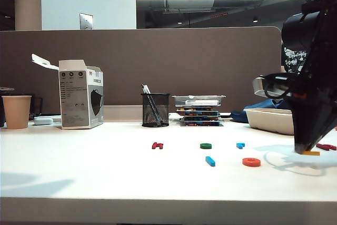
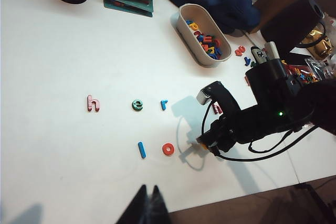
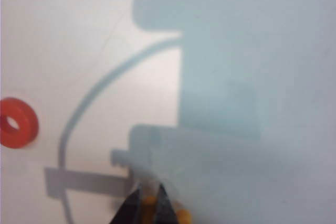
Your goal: Select the appropriate letters from the row of letter magnets placed on the table to arrange into the word "love".
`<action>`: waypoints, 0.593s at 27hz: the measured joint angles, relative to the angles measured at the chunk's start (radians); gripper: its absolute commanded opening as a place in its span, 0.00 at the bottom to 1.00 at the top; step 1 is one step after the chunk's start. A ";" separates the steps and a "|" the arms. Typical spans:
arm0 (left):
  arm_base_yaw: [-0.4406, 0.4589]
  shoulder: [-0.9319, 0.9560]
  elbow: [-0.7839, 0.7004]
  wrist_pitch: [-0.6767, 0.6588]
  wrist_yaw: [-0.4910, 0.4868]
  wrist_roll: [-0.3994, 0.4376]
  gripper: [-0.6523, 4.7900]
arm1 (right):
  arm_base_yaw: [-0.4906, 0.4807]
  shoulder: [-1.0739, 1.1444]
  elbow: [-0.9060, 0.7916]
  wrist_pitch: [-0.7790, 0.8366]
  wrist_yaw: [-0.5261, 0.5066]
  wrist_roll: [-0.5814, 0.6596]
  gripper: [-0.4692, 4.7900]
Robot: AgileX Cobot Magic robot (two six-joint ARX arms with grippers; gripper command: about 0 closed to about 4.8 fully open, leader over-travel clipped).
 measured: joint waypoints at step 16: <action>0.000 0.000 0.000 0.000 0.000 0.000 0.11 | 0.098 -0.003 -0.043 0.143 0.084 0.095 0.08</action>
